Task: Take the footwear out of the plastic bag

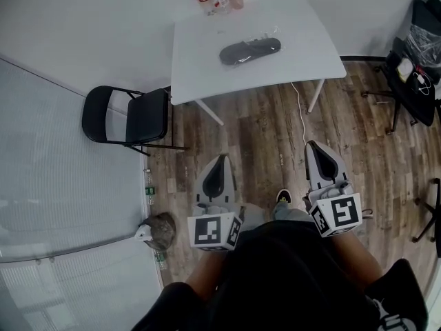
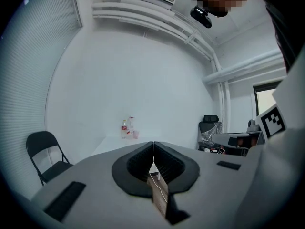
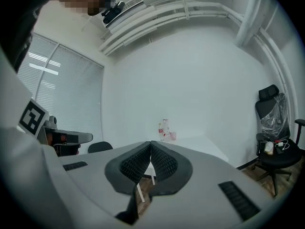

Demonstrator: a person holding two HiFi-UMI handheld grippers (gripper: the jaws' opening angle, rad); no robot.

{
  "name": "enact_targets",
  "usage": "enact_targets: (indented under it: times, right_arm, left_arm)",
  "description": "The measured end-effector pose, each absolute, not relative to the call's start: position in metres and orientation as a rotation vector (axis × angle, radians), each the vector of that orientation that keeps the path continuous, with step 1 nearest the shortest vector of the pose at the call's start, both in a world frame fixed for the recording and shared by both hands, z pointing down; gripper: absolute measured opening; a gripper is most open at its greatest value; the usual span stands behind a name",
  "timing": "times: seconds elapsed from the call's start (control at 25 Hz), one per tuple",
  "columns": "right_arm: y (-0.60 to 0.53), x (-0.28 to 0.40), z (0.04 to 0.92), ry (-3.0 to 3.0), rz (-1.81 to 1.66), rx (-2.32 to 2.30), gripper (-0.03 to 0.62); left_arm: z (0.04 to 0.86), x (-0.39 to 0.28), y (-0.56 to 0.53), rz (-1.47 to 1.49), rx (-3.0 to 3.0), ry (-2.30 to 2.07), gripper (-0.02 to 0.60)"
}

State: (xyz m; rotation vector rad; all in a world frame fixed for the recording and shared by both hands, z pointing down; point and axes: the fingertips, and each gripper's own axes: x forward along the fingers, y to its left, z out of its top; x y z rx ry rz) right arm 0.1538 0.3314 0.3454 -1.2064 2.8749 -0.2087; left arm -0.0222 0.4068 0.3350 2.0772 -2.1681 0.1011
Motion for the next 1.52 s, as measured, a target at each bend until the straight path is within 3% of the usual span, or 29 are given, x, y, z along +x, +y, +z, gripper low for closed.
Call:
enact_targets:
  times: [0.56,1.52]
  right_arm:
    - [0.265,0.140,0.346,2.852,-0.185,-1.260,0.017]
    - [0.103,-0.007,0.332,2.886,-0.007,-1.411,0.017]
  left_arm:
    - [0.347,-0.033,0.335,0.123,2.112,-2.108,0.020]
    - [0.351,-0.174,0.144,0.117,2.229,-1.984,0.020]
